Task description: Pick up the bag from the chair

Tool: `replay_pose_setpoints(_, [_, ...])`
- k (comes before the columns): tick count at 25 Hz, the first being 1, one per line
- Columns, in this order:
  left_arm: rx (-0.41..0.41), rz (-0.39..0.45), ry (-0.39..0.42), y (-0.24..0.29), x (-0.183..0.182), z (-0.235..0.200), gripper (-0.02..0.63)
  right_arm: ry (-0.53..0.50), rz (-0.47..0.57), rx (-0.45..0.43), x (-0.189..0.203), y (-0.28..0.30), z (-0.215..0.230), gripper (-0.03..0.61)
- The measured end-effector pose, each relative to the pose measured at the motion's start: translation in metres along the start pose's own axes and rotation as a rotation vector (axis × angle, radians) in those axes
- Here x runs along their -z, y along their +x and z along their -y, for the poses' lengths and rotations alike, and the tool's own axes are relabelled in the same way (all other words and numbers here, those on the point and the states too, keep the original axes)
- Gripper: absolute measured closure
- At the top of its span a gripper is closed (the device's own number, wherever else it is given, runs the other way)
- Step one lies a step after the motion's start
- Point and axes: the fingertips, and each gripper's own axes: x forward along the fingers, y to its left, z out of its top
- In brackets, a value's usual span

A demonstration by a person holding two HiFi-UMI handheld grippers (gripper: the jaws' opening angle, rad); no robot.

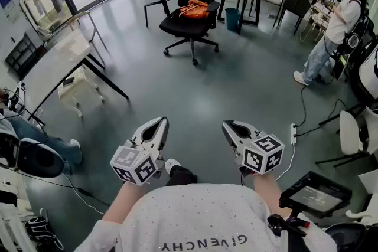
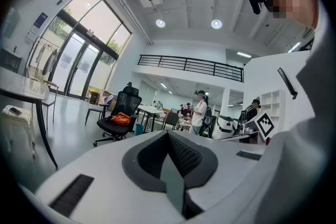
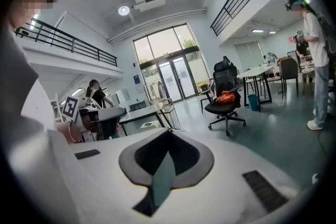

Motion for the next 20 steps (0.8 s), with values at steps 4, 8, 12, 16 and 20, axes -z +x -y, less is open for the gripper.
replay_pose_setpoints(4, [-0.005,0.004,-0.012,-0.004,-0.003,-0.005,0.6,-0.051,-0.017,0.019,-0.001,0.004,-0.003,0.574])
replay_pose_setpoints(8, [-0.014,0.005,-0.016,-0.007,-0.005,-0.007,0.6,-0.056,-0.02,0.022,-0.001,0.005,-0.005,0.574])
replay_pose_setpoints(12, [-0.023,0.002,-0.02,-0.01,-0.005,-0.009,0.6,-0.02,-0.008,0.013,-0.004,0.006,-0.005,0.575])
replay_pose_setpoints(16, [-0.034,0.003,-0.034,-0.011,-0.006,-0.014,0.6,-0.017,-0.008,0.005,-0.005,0.008,-0.007,0.575])
replay_pose_setpoints(20, [-0.026,0.016,-0.044,-0.016,-0.01,-0.018,0.6,0.005,-0.002,-0.005,-0.005,0.012,-0.011,0.574])
